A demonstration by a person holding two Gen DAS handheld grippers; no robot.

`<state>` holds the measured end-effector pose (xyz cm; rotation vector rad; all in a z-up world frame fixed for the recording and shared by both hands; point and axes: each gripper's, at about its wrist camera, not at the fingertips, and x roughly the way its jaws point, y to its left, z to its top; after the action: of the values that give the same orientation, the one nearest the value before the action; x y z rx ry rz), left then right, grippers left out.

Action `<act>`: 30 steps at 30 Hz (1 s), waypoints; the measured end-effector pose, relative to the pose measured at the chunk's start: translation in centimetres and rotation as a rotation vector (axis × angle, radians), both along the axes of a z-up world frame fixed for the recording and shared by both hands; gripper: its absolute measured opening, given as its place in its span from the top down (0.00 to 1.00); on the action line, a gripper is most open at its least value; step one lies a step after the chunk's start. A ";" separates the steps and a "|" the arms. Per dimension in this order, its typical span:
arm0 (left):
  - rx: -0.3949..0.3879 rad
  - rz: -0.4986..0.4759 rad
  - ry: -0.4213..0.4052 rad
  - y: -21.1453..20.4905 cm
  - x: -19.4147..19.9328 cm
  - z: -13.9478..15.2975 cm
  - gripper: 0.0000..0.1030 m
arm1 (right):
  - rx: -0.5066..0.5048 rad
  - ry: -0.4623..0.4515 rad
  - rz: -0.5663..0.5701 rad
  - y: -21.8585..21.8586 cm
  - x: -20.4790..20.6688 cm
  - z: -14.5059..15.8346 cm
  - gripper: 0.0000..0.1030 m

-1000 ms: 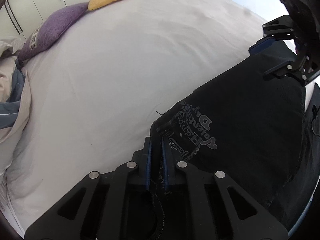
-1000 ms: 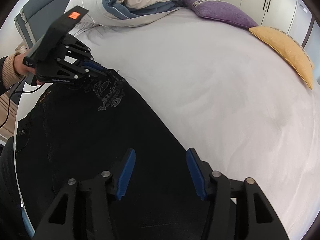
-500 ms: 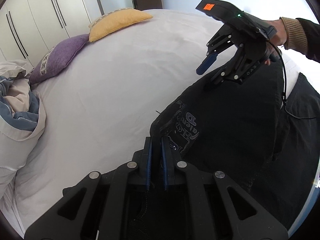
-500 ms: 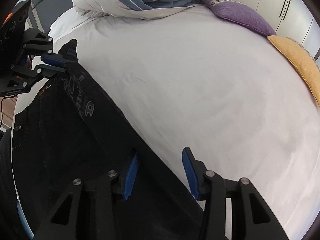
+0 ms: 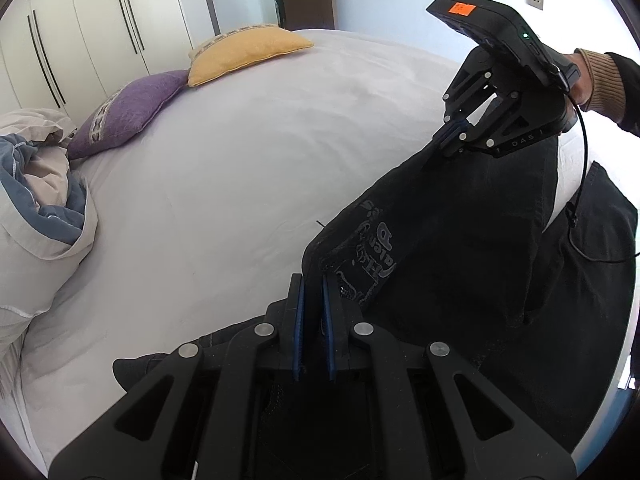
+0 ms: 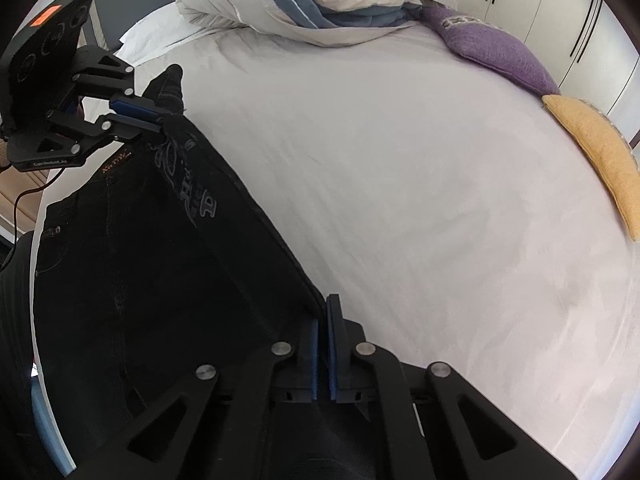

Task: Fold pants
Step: 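Lift the waistband with both grippers and fold it over toward the leg hems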

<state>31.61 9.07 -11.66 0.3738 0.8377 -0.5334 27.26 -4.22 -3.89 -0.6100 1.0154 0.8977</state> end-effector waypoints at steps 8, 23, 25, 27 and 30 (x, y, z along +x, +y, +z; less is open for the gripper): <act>-0.008 -0.017 0.040 0.7 -5.5 0.2 0.93 | -0.007 -0.039 0.028 0.1 -7.2 0.8 0.97; 0.013 -0.065 0.124 1.2 -17.4 -3.3 0.93 | -0.138 -0.042 0.094 2.1 -18.7 -3.0 0.97; 0.014 -0.082 0.136 1.1 -19.2 -3.9 0.93 | -0.147 -0.033 0.099 2.1 -20.0 -3.4 0.97; 0.016 -0.097 0.145 1.1 -21.0 -4.3 0.93 | -0.159 -0.033 0.109 2.1 -21.5 -3.8 0.97; 0.041 -0.124 0.145 1.0 -23.4 -4.7 0.93 | -0.180 -0.039 0.130 2.3 -23.7 -4.2 0.97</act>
<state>8.18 10.05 -16.40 0.4307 0.9704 -0.6650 3.56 -1.91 -8.11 -0.8497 1.0372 0.9104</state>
